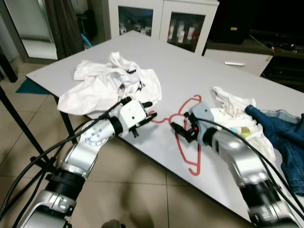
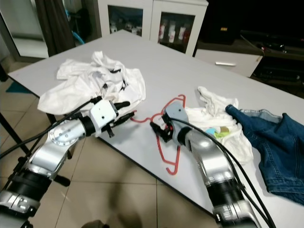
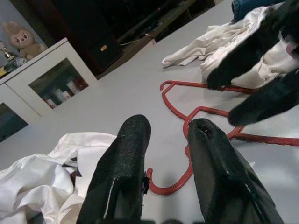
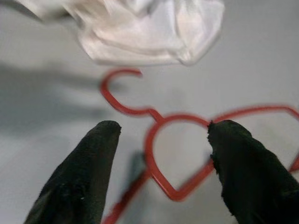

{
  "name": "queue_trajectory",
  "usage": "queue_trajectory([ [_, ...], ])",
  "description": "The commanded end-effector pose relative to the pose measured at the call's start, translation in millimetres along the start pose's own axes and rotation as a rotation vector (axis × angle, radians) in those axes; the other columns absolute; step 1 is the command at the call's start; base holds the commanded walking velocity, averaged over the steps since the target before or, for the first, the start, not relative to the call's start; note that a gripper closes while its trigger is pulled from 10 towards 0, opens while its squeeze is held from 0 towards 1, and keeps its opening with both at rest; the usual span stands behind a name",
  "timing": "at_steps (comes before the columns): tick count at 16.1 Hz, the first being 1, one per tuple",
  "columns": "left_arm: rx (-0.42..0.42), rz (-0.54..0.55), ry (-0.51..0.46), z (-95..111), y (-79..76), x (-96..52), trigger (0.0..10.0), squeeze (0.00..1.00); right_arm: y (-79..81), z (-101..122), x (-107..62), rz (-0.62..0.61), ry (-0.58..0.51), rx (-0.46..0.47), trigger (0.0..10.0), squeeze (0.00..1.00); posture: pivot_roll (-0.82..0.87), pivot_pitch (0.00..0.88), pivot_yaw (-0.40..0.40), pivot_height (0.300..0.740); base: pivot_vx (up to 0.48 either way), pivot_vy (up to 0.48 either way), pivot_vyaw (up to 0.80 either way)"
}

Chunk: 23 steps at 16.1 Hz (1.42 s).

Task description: Hang hanger

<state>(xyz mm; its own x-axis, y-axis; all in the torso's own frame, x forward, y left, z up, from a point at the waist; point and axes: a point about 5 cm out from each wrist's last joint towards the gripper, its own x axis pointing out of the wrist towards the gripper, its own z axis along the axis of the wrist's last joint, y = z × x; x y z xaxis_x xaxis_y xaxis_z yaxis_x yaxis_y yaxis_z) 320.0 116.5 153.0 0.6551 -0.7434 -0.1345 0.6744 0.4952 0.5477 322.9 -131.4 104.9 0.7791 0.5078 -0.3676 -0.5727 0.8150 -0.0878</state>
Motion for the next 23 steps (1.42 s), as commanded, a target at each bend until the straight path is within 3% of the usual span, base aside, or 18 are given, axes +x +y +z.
queue_trajectory([
  [1,0.012,0.002,-0.005,2,1.2,1.3,10.0,0.0,1.0,-9,2.9,-0.011,0.031,0.009,10.0,0.29,0.06,0.0,-0.081,0.723,0.0,0.0,0.0],
  [3,0.011,0.006,-0.006,2,2.1,1.0,10.0,0.0,3.5,-14,12.4,-0.038,0.038,0.007,10.0,0.3,0.06,0.0,-0.08,0.723,0.0,0.0,0.0],
  [4,0.01,0.004,-0.005,2,1.0,0.4,10.0,0.0,3.2,-15,16.0,-0.058,0.038,0.01,10.0,0.61,0.06,0.0,-0.079,0.723,0.0,0.0,0.0],
  [6,0.009,0.001,-0.005,2,-0.5,0.3,10.0,0.0,1.6,-16,23.5,-0.088,0.036,0.009,10.0,0.61,0.06,0.0,-0.078,0.723,0.0,0.0,0.0],
  [8,0.007,-0.001,-0.006,2,-1.1,0.8,10.0,0.0,-0.4,-15,27.7,-0.105,0.036,0.003,10.0,0.56,0.07,0.0,-0.078,0.723,0.0,0.0,0.0],
  [9,0.006,-0.001,-0.005,2,-1.5,0.7,10.0,0.0,-1.2,-17,30.0,-0.109,0.044,-0.005,10.0,0.4,0.07,0.0,-0.077,0.723,0.0,0.0,0.0],
  [10,0.005,-0.002,-0.005,1,-1.9,0.6,10.0,0.0,-1.0,-19,32.0,-0.103,0.057,-0.003,10.0,0.0,0.07,0.0,-0.077,0.723,0.0,0.0,0.0],
  [15,0.002,-0.001,-0.007,2,-3.2,0.6,10.0,0.0,6.6,-36,35.3,-0.042,0.144,0.042,10.0,0.0,0.07,0.0,-0.083,0.723,0.0,0.0,0.0],
  [16,0.001,0.0,-0.006,2,-3.2,-0.1,10.0,0.0,7.6,-39,34.8,-0.03,0.151,0.048,6.9,0.0,0.07,0.0,-0.083,0.723,0.0,0.0,0.0],
  [17,0.001,0.001,-0.004,1,-3.2,-0.6,10.0,0.0,8.3,-43,32.9,-0.016,0.164,0.04,0.0,0.0,0.06,0.0,-0.082,0.723,0.0,0.0,0.0],
  [23,0.004,-0.007,-0.011,3,-2.9,2.4,10.0,0.0,7.8,-56,20.4,0.028,0.227,0.057,0.0,0.0,0.05,0.0,-0.072,0.723,0.0,0.0,0.0],
])
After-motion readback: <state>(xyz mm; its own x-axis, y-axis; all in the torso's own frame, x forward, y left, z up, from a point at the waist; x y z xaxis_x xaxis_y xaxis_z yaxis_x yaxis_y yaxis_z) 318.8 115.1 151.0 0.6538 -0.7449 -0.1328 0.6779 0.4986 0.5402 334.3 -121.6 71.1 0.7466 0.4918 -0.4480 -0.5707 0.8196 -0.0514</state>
